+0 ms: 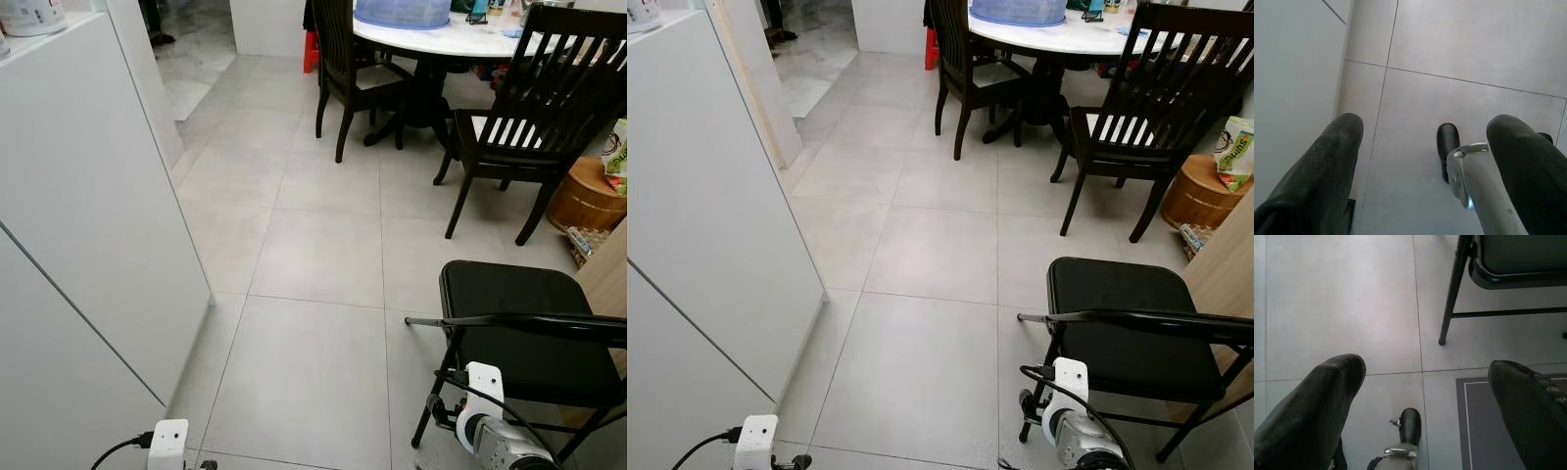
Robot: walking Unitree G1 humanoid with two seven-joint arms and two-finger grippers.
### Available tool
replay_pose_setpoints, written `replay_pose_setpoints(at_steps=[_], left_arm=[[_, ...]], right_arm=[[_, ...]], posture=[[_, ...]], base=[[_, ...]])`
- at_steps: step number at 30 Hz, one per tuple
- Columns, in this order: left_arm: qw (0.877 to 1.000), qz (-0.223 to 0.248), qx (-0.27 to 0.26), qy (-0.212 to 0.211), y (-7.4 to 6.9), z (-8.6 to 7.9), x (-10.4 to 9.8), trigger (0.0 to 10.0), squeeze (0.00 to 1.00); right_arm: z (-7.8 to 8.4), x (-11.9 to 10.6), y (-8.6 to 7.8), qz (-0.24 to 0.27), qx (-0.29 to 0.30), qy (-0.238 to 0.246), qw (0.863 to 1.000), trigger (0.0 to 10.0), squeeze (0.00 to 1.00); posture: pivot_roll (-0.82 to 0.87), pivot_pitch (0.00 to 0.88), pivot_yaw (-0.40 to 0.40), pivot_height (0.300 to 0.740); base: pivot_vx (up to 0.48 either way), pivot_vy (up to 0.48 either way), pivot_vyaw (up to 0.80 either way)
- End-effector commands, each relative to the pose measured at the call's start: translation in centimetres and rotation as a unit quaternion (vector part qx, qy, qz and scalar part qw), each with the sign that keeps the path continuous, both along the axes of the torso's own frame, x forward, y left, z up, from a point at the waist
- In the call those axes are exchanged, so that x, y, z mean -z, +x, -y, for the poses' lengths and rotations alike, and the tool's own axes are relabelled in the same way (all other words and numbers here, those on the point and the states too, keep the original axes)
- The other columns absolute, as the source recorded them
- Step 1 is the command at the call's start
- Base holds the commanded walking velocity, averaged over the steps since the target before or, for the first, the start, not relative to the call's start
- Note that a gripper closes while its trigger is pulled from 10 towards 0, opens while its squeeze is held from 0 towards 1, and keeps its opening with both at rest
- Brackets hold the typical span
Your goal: Restocking fridge
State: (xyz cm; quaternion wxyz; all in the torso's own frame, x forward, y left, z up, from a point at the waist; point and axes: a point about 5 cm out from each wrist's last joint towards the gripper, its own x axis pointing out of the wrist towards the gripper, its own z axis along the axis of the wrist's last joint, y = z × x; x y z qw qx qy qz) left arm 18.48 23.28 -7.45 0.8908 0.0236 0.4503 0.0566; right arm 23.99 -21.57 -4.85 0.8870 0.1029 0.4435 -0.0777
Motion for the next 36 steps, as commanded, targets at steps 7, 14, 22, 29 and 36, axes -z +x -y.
replay_pose_setpoints(at_steps=[7,14,22,29,36], left_arm=[[1.000,0.000,0.014,0.007,-0.2,-0.2,0.0,10.0,0.00],[1.000,-0.002,0.006,0.016,-0.9,-0.9,0.1,10.0,0.00],[1.000,-0.004,-0.012,0.016,-2.0,-1.0,0.6,10.0,0.00],[0.999,-0.014,-0.044,0.009,-3.4,-0.6,1.3,10.0,0.00],[0.997,-0.024,-0.071,0.004,-5.0,-0.3,1.9,10.0,0.00]], right_arm=[[0.1,-0.2,0.3,0.016,0.036,-0.009,0.999,10.0,0.00],[-0.3,0.1,0.0,0.035,0.048,-0.005,0.998,10.0,0.00],[0.3,-0.1,-0.4,0.089,0.057,-0.052,0.993,10.0,0.00],[1.3,-0.3,-1.1,0.134,0.058,-0.104,0.984,10.0,0.00],[3.1,-2.9,-2.6,0.303,0.074,-0.177,0.934,10.0,0.00]], posture=[[0.02,0.000,0.007,0.740],[-0.04,0.000,0.038,0.740],[-0.05,0.000,0.039,0.740],[-0.07,0.000,0.004,0.740],[-0.08,0.000,-0.012,0.740]], base=[[0.000,0.000,0.00],[0.000,0.000,0.00],[0.000,0.000,0.00],[0.000,0.000,0.00],[0.000,0.000,0.00]])
